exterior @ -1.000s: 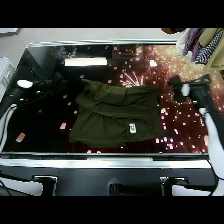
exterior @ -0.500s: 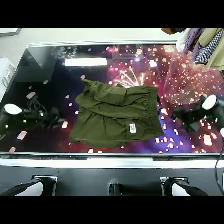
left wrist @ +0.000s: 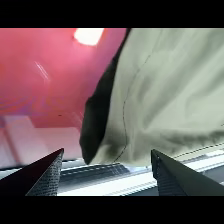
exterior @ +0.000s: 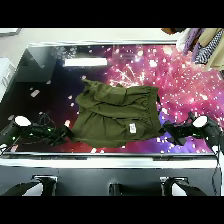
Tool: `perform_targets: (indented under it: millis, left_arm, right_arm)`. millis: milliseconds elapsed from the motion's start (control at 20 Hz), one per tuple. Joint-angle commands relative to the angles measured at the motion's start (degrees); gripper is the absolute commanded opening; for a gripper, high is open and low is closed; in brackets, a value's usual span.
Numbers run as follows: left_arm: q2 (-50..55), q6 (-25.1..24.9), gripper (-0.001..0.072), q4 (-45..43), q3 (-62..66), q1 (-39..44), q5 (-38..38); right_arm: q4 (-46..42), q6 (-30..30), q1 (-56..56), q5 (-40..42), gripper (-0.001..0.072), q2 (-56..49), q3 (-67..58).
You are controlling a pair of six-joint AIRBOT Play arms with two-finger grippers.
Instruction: Fold the clothes and pants, and hang the long-sleeved shirts on hangers.
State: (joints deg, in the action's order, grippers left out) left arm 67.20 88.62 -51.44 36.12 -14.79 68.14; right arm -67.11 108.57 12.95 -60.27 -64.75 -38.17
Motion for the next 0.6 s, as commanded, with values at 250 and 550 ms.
perform_targets:
  millis: [250, 550]
  left_arm:
    - [0.50, 3.17, 0.0566, -0.26, -0.48, 6.08, -5.64]
    - [-0.66, 1.16, 0.0012, -1.55, 2.12, 1.42, 3.61]
  right_arm:
    - [6.40, -1.16, -0.04, 4.90, 0.0056, -1.55, 3.17]
    - [0.74, 2.84, 0.02, -0.02, 0.0043, 6.29, 2.86]
